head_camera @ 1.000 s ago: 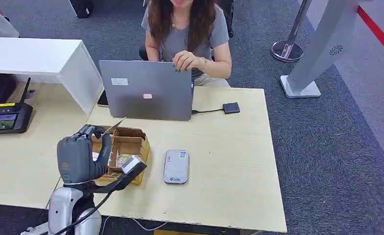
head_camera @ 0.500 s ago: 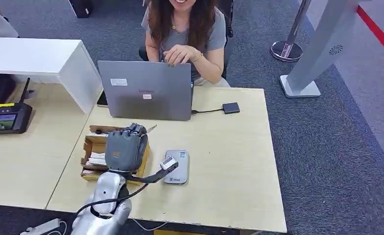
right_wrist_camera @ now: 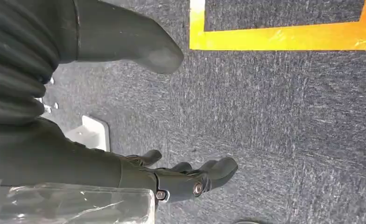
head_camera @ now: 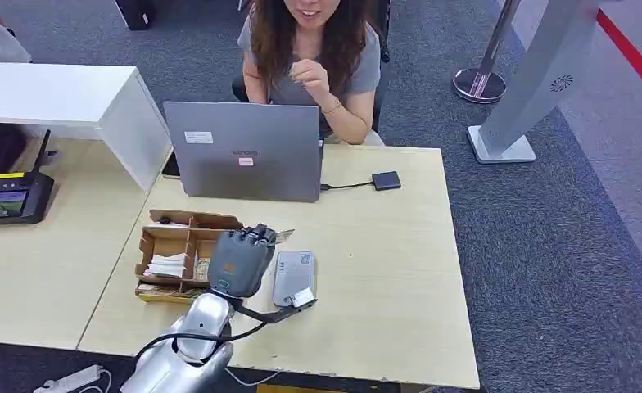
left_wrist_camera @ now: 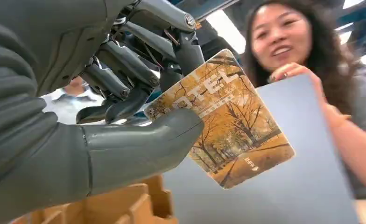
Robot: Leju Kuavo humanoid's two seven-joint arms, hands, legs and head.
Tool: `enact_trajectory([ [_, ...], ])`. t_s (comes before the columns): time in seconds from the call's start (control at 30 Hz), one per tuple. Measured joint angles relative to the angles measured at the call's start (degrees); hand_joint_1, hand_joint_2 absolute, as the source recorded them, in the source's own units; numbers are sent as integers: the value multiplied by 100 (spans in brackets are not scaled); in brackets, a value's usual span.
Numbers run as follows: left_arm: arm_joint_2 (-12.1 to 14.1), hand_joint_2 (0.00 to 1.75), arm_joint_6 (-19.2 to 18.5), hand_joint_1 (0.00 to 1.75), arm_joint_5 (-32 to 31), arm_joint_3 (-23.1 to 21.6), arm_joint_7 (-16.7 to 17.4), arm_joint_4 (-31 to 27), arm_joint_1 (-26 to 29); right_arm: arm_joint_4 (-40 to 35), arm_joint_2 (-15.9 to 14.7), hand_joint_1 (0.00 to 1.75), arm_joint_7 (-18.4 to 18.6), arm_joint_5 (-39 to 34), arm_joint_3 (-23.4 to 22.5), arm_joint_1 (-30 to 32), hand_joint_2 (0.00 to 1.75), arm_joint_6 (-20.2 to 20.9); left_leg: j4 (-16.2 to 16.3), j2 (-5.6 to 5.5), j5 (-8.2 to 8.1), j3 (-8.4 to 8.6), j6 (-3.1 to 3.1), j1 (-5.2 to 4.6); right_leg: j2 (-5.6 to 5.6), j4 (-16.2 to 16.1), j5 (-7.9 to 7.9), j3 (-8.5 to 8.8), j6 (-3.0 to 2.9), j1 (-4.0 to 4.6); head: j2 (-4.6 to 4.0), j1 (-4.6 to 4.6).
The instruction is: Pass the card to the sensor for recognition and then transmit it.
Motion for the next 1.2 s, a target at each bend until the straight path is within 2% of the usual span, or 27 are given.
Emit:
enact_trajectory([
  [0.3, -138, 175, 88, 175, 0, -630, -146, 652, -93, 26, 7, 0, 46, 55, 61, -74, 175, -9, 3, 0, -1, -1, 0, 0, 0, 0, 0, -1, 0, 0, 0, 0],
  [0.5, -188, 175, 109, 175, 0, -700, -210, 881, -93, 26, 7, 0, 50, 107, 90, -81, 175, -9, 3, 0, 0, -1, 0, 1, 0, 0, 0, -1, 0, 0, 0, -2],
  [0.87, -192, 175, 110, 175, 0, -702, -210, 899, -93, 26, 7, 0, 50, 110, 90, -80, 175, -9, 3, 0, 0, -1, 0, 1, 0, 0, 0, -1, 0, 0, 0, 0],
  [1.0, -313, 175, 123, 175, 0, -711, -500, 1214, -89, 26, 7, 0, 50, 129, 92, -91, 175, -13, 4, -1, 0, -3, 0, -1, 0, 0, 0, 0, 0, 0, 0, -2],
  [1.03, -339, 175, 26, 175, 0, -807, -297, 1400, -113, 26, 7, 0, 50, 129, 92, -103, 175, -26, 5, 0, 0, -2, 1, -1, 0, 0, 0, -1, 0, 0, 0, 0],
  [1.07, -343, 175, -411, 175, 0, -1162, 326, 1717, -313, 24, 7, 0, 55, 136, 92, -122, 175, -37, 5, -1, 0, 0, 0, 0, -1, 0, 0, 3, 0, 0, 0, -2],
  [1.2, -330, 175, -647, 175, -2, -1419, 577, 2012, -443, 24, 7, 0, 70, 144, 92, -122, 175, -37, 5, -1, 0, 2, 0, 0, -1, 2, 1, 5, 2, 0, 0, -2],
])
